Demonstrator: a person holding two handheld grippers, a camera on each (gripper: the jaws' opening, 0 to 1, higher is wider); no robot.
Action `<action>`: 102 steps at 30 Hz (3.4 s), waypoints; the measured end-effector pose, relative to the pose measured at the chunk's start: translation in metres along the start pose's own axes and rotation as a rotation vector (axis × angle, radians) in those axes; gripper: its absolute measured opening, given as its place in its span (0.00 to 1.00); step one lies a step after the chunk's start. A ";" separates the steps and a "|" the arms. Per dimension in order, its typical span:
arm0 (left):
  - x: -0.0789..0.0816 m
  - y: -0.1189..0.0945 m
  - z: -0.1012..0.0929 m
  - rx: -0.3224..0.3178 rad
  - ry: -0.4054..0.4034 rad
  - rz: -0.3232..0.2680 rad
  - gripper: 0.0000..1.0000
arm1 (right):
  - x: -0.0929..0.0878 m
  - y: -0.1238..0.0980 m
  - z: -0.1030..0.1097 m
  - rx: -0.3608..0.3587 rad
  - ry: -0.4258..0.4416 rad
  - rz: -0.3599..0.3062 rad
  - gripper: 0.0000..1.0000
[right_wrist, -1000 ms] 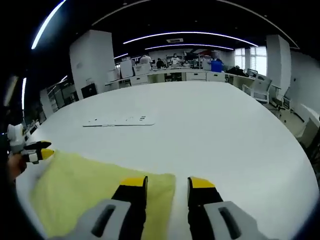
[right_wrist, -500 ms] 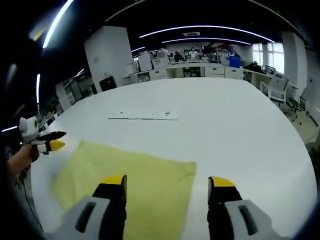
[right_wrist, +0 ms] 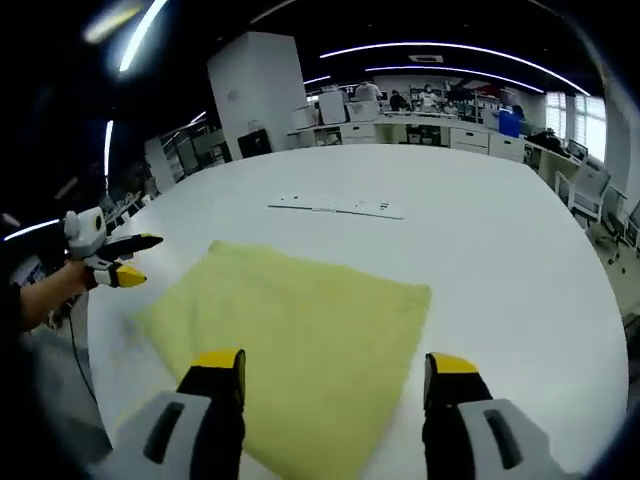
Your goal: Fold the garment on the visible template until the final outline fits inside the template.
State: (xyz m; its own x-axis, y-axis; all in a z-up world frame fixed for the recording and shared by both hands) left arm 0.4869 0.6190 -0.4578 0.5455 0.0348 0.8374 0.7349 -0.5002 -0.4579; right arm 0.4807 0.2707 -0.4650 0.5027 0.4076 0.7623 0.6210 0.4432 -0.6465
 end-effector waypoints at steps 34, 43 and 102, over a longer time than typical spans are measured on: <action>-0.079 -0.026 -0.023 -0.129 -0.006 0.189 0.43 | -0.081 -0.037 0.031 0.050 -0.009 0.110 0.35; -0.084 -0.026 -0.027 -0.148 -0.009 0.213 0.25 | -0.091 -0.038 0.030 0.046 0.032 0.116 0.16; -0.098 -0.060 -0.024 -0.066 -0.058 0.247 0.00 | -0.109 -0.055 0.052 0.078 -0.001 0.114 0.00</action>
State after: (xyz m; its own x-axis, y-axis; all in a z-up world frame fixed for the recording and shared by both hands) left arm 0.3797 0.6245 -0.5057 0.7284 -0.0469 0.6835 0.5499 -0.5551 -0.6241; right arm 0.3599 0.2430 -0.5141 0.5669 0.4599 0.6834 0.5108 0.4546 -0.7296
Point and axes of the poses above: the point that each gripper's makers call its tool centre point, and the gripper's own axes: y roughly forward along the fingers, z roughly to its left, x roughly out of its top, the point moved 3 cm from there along -y, roughly backward along the fingers, and after that the axes turned 15 degrees about -y, right-handed, at the moved point
